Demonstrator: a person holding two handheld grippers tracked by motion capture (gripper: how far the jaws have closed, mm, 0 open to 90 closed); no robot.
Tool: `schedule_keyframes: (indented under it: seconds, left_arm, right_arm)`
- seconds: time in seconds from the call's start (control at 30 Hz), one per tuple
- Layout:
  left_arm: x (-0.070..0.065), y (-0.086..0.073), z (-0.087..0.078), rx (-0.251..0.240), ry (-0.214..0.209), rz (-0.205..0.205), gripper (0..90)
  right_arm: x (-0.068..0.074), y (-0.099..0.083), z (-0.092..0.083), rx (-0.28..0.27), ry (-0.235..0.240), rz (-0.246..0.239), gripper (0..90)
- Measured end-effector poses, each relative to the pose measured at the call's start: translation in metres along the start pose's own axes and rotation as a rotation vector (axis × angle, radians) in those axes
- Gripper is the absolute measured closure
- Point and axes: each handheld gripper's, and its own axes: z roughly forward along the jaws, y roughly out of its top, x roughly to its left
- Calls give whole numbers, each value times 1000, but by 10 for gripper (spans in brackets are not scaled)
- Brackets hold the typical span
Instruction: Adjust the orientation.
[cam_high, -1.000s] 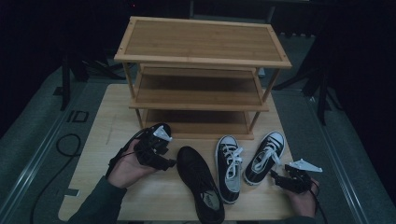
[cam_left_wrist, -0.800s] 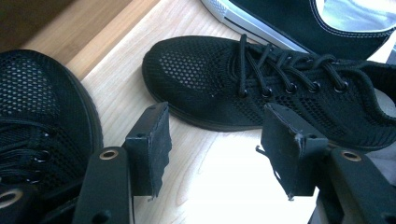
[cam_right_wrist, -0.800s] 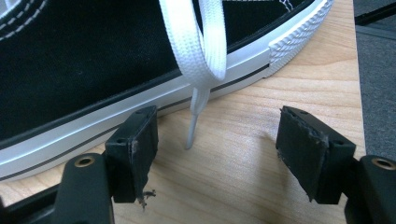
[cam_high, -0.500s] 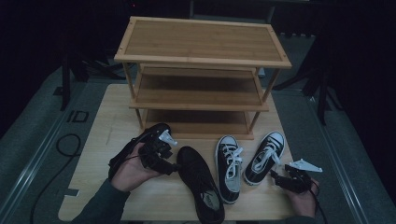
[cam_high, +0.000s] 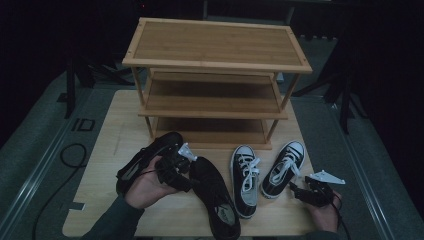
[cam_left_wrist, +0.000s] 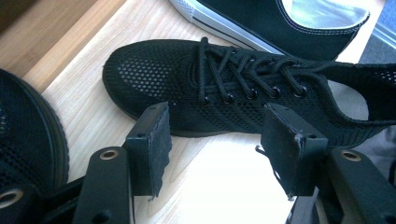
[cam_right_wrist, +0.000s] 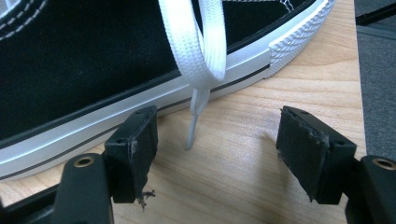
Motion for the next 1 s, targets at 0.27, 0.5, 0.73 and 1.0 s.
schedule_keyframes:
  seconds: [0.27,0.5,0.73,1.0]
  left_arm:
    - [-6,5,4,-6,-34,12,475]
    - [-15,11,10,11,-42,16,467]
    - [-26,22,11,11,-40,40,420]
    - [-35,35,27,28,-48,56,357]
  right_arm:
    - [0,0,0,1,1,-1,287]
    - [0,0,0,1,2,-4,286]
    - [-1,1,0,2,7,-7,282]
    - [-1,1,1,2,8,-9,280]
